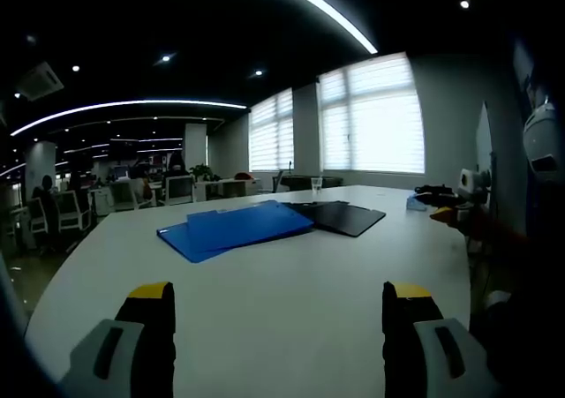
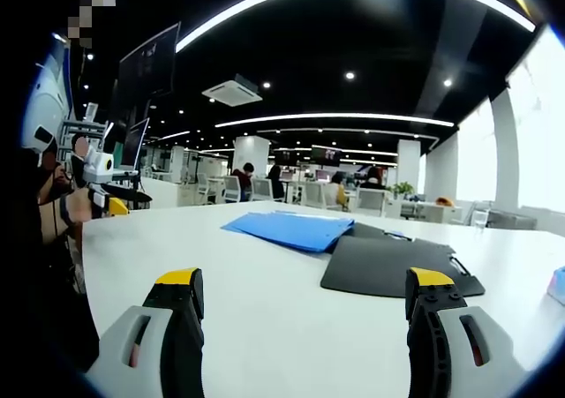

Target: Organize the scattered folders on the table and sort them into different groups

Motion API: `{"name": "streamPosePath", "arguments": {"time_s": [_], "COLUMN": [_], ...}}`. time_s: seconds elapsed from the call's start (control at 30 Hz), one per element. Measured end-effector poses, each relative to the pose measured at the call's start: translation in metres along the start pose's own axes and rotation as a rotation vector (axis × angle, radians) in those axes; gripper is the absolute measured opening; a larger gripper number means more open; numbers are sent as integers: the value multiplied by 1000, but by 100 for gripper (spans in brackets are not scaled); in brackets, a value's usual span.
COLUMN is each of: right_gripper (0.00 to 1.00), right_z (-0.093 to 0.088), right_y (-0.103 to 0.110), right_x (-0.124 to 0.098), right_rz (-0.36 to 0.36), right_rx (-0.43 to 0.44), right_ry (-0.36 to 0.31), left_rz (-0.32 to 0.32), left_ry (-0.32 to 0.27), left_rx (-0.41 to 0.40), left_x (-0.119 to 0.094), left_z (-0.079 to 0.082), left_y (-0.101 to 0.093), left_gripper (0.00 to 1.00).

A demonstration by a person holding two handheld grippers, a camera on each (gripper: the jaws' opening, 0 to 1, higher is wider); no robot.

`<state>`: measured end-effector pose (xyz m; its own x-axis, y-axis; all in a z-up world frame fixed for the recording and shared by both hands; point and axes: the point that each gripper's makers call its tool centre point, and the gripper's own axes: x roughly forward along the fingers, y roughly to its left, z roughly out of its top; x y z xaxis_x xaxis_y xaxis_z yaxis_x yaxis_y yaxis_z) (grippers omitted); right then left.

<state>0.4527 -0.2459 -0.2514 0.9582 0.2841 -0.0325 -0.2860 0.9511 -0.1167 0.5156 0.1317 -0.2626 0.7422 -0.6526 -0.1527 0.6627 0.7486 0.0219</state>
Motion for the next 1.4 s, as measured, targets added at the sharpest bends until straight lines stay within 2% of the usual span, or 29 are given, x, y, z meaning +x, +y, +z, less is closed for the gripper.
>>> {"name": "streamPosePath", "arguments": {"time_s": [1.3,1.4], "right_gripper": [94,94], "right_z": [8,12], "right_y": [2,2], "right_x": [-2,-3], "right_rz": [2,15], "right_rx": [-8,35], "right_ry": [-21,-44], "left_rz": [-18,-27], "left_ry": [-23,-27], "left_rx": [4,-8], "left_x": [3,4], "left_z": [7,8], "left_y": [-7,-10], "left_gripper": [98,98]}}
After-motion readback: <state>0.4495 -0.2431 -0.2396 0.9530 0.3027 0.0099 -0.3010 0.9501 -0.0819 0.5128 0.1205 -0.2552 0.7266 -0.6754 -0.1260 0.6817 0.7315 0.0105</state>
